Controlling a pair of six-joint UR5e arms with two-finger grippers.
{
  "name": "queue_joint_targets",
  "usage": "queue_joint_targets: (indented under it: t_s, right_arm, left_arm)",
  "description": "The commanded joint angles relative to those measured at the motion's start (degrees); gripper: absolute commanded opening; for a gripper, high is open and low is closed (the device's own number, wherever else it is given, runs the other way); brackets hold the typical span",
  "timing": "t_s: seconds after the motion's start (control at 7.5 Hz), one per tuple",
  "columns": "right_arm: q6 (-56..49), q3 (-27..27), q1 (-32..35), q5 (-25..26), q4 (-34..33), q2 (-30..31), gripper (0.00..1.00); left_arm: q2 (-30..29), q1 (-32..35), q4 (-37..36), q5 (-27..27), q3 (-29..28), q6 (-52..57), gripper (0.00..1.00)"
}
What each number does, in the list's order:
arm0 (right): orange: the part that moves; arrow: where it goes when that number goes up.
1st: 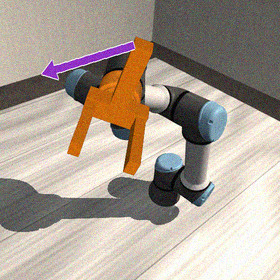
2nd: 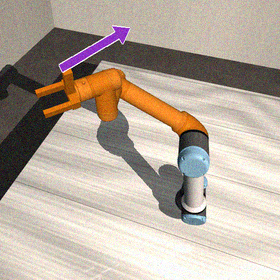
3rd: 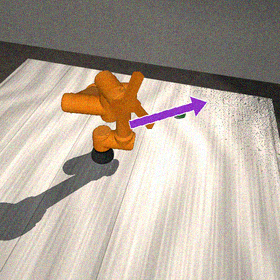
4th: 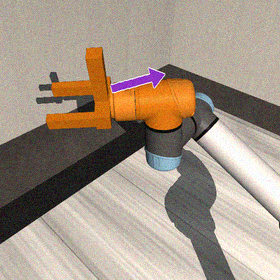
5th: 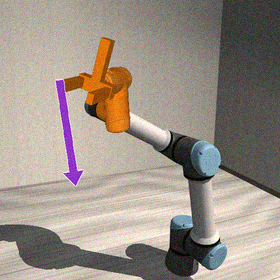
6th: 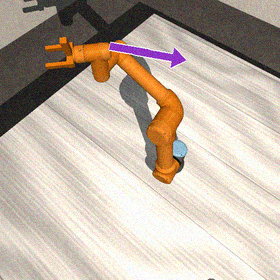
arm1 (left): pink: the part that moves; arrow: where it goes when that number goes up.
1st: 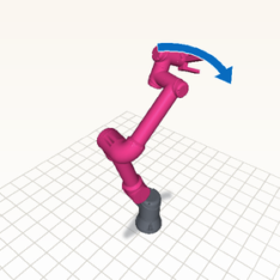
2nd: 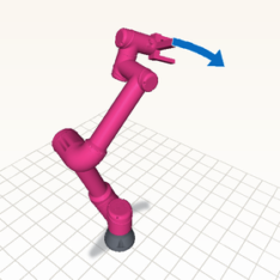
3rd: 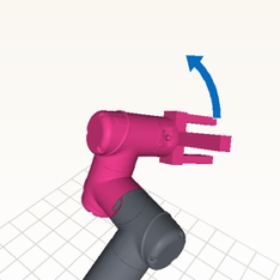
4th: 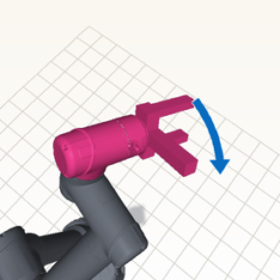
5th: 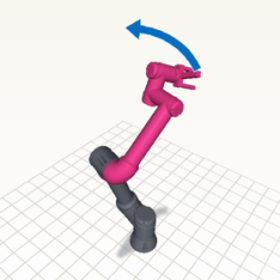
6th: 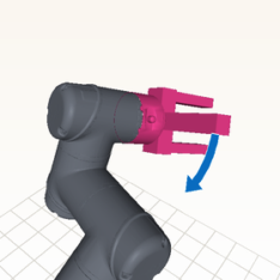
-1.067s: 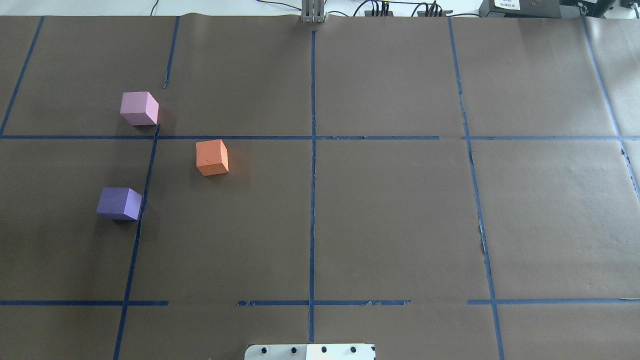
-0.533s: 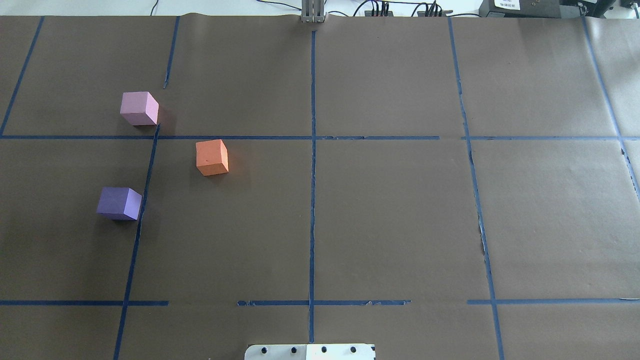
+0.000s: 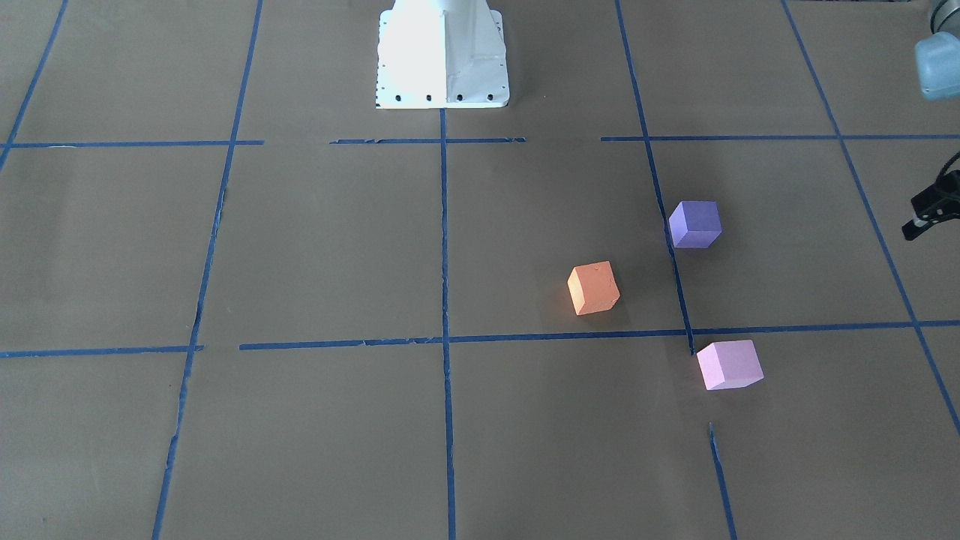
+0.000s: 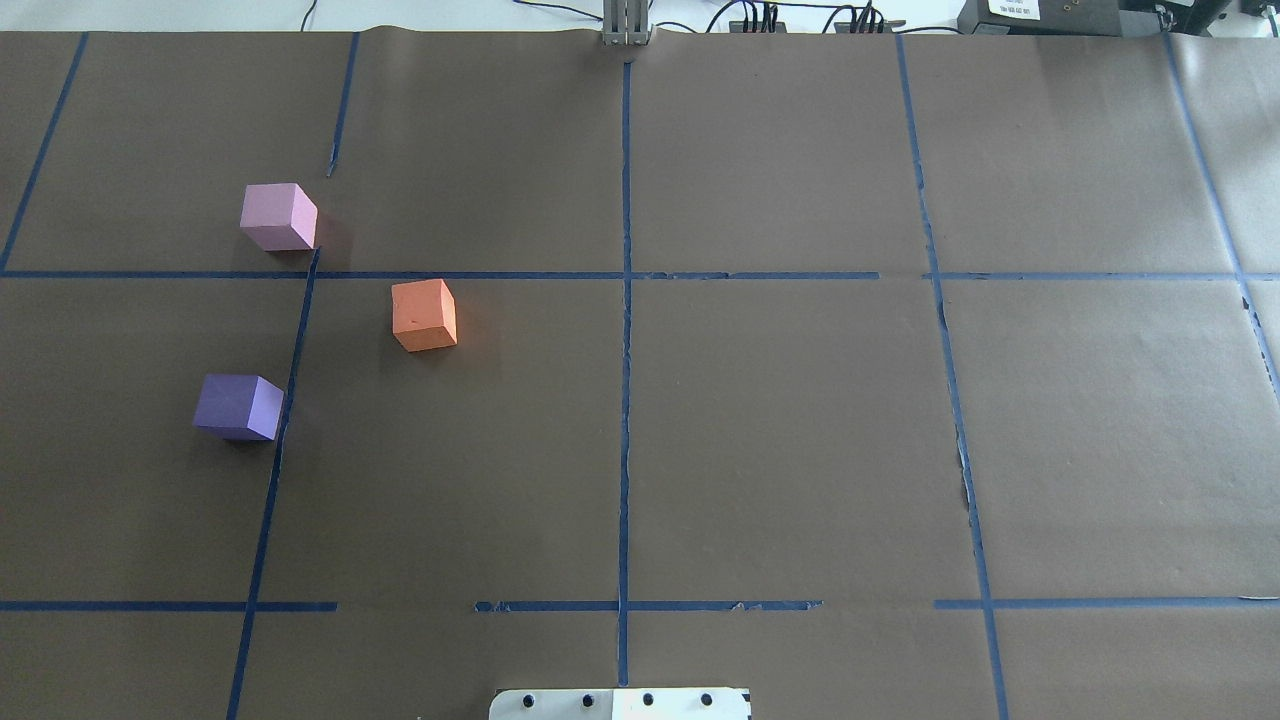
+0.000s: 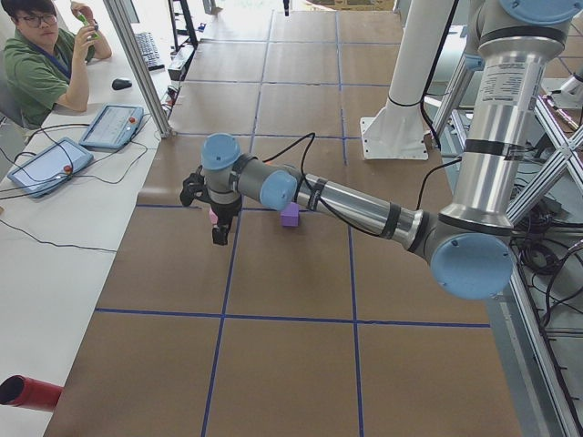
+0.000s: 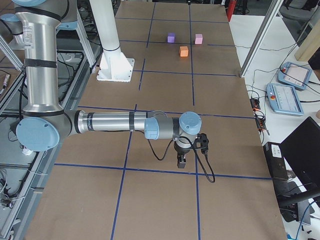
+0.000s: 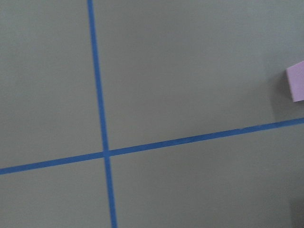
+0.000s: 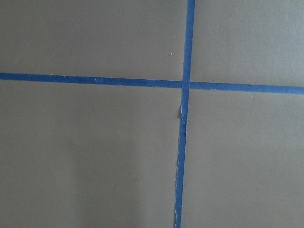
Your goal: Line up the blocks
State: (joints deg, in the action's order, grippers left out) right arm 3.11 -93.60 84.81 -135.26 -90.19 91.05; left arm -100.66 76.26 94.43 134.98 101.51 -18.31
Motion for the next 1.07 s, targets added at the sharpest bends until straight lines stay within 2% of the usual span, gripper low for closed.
queue_joint_targets:
  t_s: [0.0,0.13,0.27,0.4,0.53,0.67,0.8,0.93]
  right_arm:
    - [0.0,0.0,0.0,0.0,0.0,0.0,1.0]
    - [0.0,0.0,0.0,0.0,0.0,0.0,1.0]
    - [0.0,0.0,0.0,0.0,0.0,0.0,1.0]
    - [0.0,0.0,0.0,0.0,0.0,0.0,1.0]
    - [0.1,0.0,0.0,-0.1,0.0,0.0,1.0]
    - [0.1,0.0,0.0,0.0,0.0,0.0,1.0]
    - [0.0,0.0,0.0,0.0,0.0,0.0,1.0]
    - [0.0,0.0,0.0,0.0,0.0,0.0,1.0]
  left_arm:
    - [-6.8,-8.7,0.1,-0.1,2.0,-15.5,1.0]
    - [-10.6,-13.1,0.3,-0.5,1.9,-22.3,1.0]
    - [-13.6,-15.9,0.4,-4.5,2.5,-26.7,1.0]
    - [-14.6,-22.1,0.6,-6.4,2.0,-28.3,1.0]
    - [-16.4,-24.4,0.7,-7.7,1.6,-32.2,1.0]
    - [-17.4,-28.0,1.9,-11.6,0.7,-35.8,1.0]
    - [-19.2,-33.2,2.1,-18.1,-0.6,-40.4,1.0]
    - [-19.3,-34.2,2.3,-18.5,-1.4,-40.9,1.0]
